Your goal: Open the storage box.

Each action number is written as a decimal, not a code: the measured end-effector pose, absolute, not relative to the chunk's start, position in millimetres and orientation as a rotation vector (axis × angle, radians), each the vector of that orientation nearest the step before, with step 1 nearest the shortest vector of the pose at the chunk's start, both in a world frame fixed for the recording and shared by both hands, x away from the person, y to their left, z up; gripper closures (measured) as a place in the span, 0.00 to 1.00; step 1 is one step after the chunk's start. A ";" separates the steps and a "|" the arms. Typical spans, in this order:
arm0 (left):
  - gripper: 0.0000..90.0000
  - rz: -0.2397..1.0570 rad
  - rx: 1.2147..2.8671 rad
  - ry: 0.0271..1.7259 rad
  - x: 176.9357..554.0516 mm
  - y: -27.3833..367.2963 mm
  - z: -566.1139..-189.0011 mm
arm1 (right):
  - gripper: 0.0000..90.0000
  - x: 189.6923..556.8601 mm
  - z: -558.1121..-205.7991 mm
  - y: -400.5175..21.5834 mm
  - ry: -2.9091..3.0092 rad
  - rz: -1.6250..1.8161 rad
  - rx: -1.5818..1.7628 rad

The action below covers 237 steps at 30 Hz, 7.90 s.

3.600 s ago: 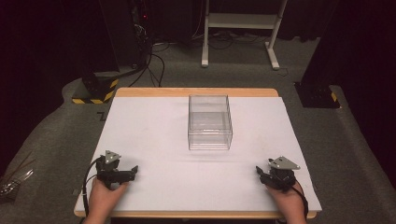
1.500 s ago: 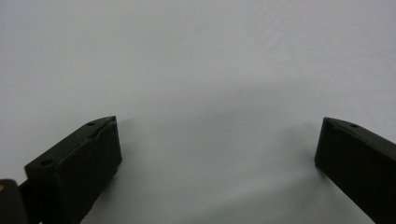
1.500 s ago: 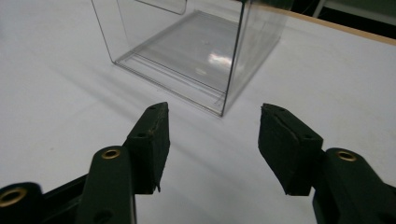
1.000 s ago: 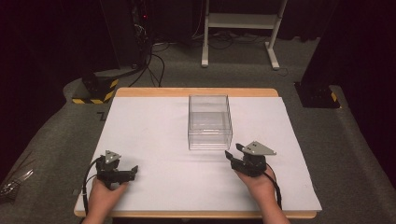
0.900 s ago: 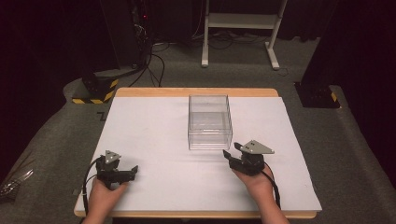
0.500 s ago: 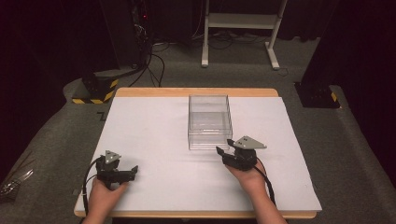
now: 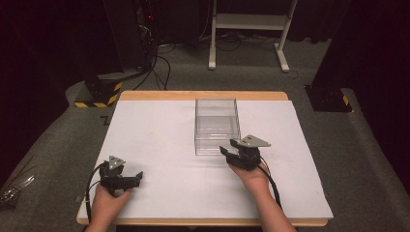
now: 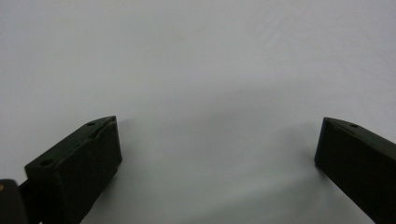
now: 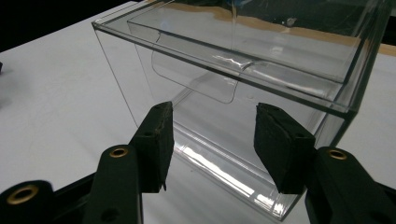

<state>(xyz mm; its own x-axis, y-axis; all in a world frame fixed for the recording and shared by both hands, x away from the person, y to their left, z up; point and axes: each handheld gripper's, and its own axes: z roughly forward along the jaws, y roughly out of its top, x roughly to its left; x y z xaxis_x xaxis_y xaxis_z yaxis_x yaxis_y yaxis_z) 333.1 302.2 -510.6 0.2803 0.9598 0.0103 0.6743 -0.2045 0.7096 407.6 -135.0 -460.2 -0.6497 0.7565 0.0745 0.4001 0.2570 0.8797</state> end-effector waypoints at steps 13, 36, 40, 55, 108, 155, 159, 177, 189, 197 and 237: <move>0.00 0.622 1.960 1.462 333.1 302.2 -510.6 | 0.60 420.8 -464.0 -134.5 2.189 1.426 1.047; 0.01 0.622 1.959 1.462 333.0 302.2 -510.7 | 0.85 423.5 -462.5 -134.1 2.255 1.496 0.974; 0.01 0.621 1.958 1.463 333.0 302.0 -510.7 | 0.86 418.9 -463.3 -134.5 2.251 1.492 0.965; 0.01 0.623 1.959 1.462 333.0 302.1 -510.7 | 0.83 423.9 -467.6 -134.5 2.279 1.562 0.943; 0.01 0.620 1.955 1.465 332.9 301.8 -510.8 | 0.89 373.4 -466.3 -149.8 2.353 1.602 0.778; 0.01 0.620 1.954 1.466 332.8 301.7 -510.9 | 0.90 329.7 -467.1 -166.1 2.406 1.608 0.731; 0.01 0.621 1.955 1.465 332.8 301.8 -510.8 | 0.90 325.5 -466.9 -167.2 2.412 1.606 0.721; 0.01 0.622 1.954 1.465 332.8 301.7 -510.9 | 0.91 304.9 -468.2 -172.3 2.433 1.616 0.696; 0.01 0.624 1.955 1.463 332.8 301.7 -510.9 | 0.91 292.1 -470.4 -174.3 2.447 1.627 0.672; 0.01 0.625 1.956 1.463 332.8 301.8 -510.8 | 0.91 287.5 -473.5 -174.3 2.450 1.626 0.662; 0.01 0.621 1.956 1.464 332.9 301.9 -510.8 | 0.78 299.1 -454.3 -234.0 2.047 1.690 0.862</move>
